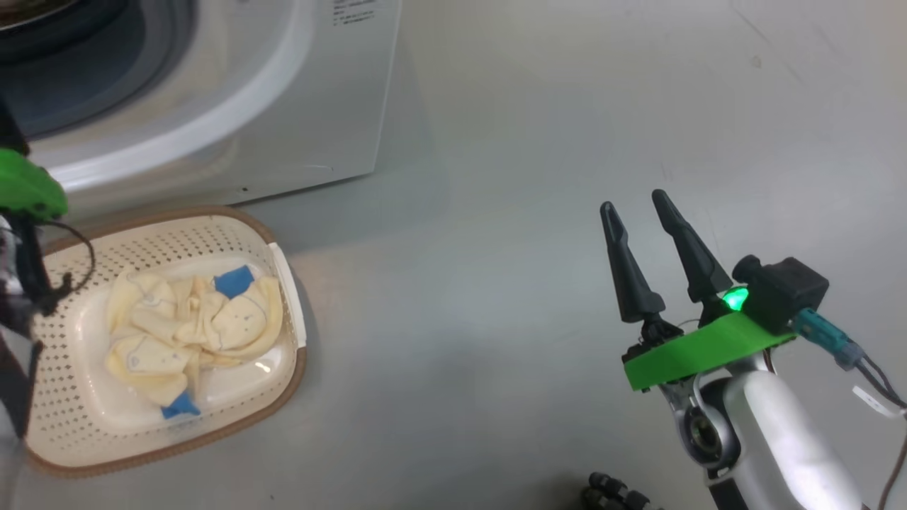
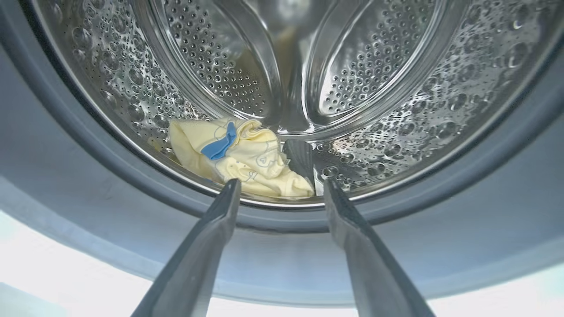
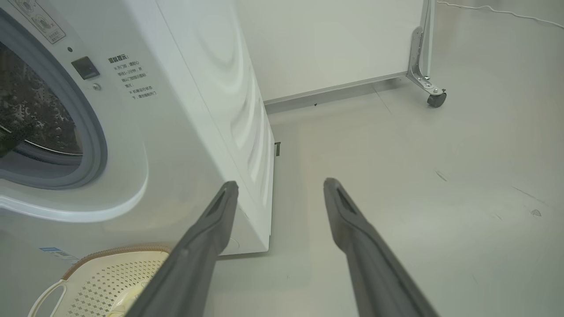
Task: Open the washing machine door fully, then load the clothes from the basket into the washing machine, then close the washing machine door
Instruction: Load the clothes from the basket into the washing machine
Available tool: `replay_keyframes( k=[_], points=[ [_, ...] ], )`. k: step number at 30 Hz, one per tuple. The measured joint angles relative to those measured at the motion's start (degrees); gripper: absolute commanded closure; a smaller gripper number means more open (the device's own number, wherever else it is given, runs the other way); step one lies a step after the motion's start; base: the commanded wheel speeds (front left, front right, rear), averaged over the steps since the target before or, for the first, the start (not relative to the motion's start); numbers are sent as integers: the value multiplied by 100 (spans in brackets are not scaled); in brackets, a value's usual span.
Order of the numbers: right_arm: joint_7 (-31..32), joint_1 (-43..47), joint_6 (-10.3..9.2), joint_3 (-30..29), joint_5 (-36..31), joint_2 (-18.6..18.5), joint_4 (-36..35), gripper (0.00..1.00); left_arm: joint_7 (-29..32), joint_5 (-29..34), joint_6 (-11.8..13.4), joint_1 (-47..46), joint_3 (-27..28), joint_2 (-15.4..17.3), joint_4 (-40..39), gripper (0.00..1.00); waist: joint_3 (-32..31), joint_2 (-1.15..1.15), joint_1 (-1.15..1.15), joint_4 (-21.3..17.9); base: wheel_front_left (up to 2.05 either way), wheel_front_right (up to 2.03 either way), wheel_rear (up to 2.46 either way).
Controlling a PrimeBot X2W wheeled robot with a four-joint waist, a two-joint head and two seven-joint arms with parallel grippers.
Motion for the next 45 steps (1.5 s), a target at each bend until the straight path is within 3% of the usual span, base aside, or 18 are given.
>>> replay_keyframes(
  k=[10, 23, 45],
  points=[
    [140, 449, 0, -279, -288, 0, -40, 0, -416, 10, 19, 1655, -253, -531, -1035, 0, -739, 0, 0, 342, 0, 0, 0],
    [616, 1170, 0, -639, -666, 0, -375, 0, -491, 226, 29, 3593, -463, -820, -1894, 0, -1766, 0, 0, 752, 0, 0, 0],
    [1156, 1901, 0, -913, -1053, 1, -869, 0, -492, 419, 29, 4798, -481, -1059, -2541, 0, -2781, 0, 0, 1488, 0, 0, 0]
  ],
)
